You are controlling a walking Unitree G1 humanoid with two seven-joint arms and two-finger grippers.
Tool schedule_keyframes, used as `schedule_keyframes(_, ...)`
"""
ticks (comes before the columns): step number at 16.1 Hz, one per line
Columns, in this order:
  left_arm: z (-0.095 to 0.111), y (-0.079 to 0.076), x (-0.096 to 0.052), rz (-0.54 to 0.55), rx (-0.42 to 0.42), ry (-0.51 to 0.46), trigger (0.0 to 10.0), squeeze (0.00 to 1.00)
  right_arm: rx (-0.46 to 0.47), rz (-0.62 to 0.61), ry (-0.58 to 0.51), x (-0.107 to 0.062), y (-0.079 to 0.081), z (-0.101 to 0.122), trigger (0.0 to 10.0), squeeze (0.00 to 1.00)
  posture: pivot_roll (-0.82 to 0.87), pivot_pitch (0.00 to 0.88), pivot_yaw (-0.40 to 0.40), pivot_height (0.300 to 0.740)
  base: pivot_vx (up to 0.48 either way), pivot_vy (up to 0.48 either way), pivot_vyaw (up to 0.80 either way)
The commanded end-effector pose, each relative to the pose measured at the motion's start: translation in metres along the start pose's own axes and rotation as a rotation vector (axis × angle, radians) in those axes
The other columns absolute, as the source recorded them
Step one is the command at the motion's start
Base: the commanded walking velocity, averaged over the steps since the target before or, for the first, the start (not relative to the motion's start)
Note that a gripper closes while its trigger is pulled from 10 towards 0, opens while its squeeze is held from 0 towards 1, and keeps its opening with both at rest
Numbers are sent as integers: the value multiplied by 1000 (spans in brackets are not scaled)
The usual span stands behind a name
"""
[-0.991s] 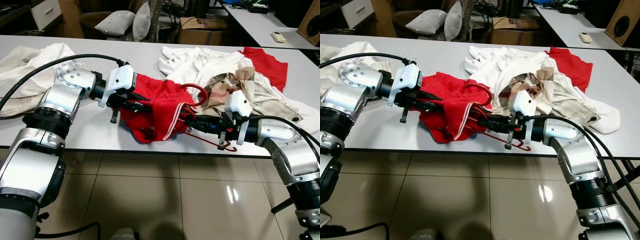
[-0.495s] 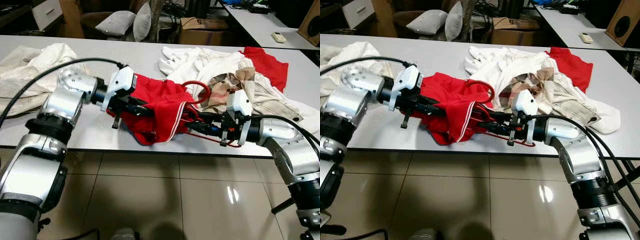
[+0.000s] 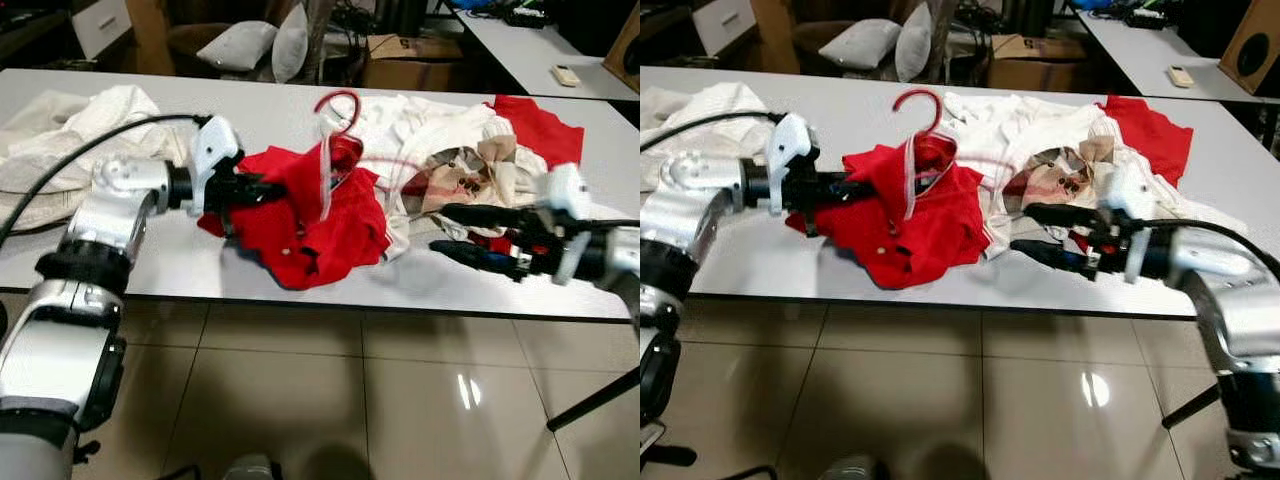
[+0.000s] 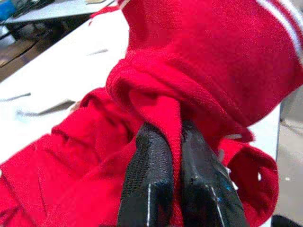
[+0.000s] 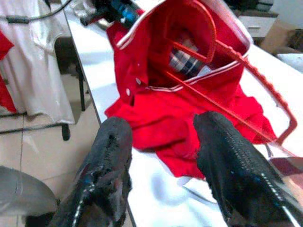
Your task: Hang hanger
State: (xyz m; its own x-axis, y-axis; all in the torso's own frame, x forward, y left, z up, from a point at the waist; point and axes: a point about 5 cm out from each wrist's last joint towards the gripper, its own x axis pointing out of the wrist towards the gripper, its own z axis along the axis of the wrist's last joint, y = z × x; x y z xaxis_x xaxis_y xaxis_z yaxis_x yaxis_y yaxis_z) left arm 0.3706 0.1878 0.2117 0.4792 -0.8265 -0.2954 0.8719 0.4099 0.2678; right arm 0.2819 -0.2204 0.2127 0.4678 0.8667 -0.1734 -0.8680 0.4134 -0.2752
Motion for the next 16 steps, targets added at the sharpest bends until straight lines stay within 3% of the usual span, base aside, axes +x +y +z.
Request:
schedule_keyframes(1, 8, 2, -1, 35, -9, -70, 0, 0, -6, -41, -18, -5, -1, 8, 10000, 1000, 56, 0, 14, 740, 0, 0, 0)
schedule_keyframes(2, 9, 1, -1, 41, -16, -90, 0, 0, 6, -57, -12, -6, -1, 6, 10000, 1000, 56, 0, 14, 740, 0, 0, 0)
schedule_keyframes(4, 15, -2, -5, 62, -21, -164, 0, 0, 150, -320, 1, 17, -2, -18, 10000, 1000, 54, 0, 18, 740, 0, 0, 0)
schedule_keyframes(8, 21, -2, -15, 144, -14, -191, 0, 0, 310, -326, -57, 69, 22, -30, 10000, 1000, 63, 0, 20, 740, 0, 0, 0)
schedule_keyframes(9, 23, -3, -18, 168, -22, -206, 0, 0, 344, -340, -73, 89, 26, -31, 10000, 1000, 63, 0, 20, 740, 0, 0, 0)
schedule_keyframes(10, 25, -8, -18, 179, -42, -234, 0, 0, 375, -353, -84, 108, 26, -33, 10000, 0, 83, 0, 18, 740, 0, 0, 0)
schedule_keyframes(16, 32, -31, -15, 195, -119, -307, 0, 0, 475, -417, -52, 161, 14, -35, 10000, 0, 129, 0, -16, 740, 0, 0, 0)
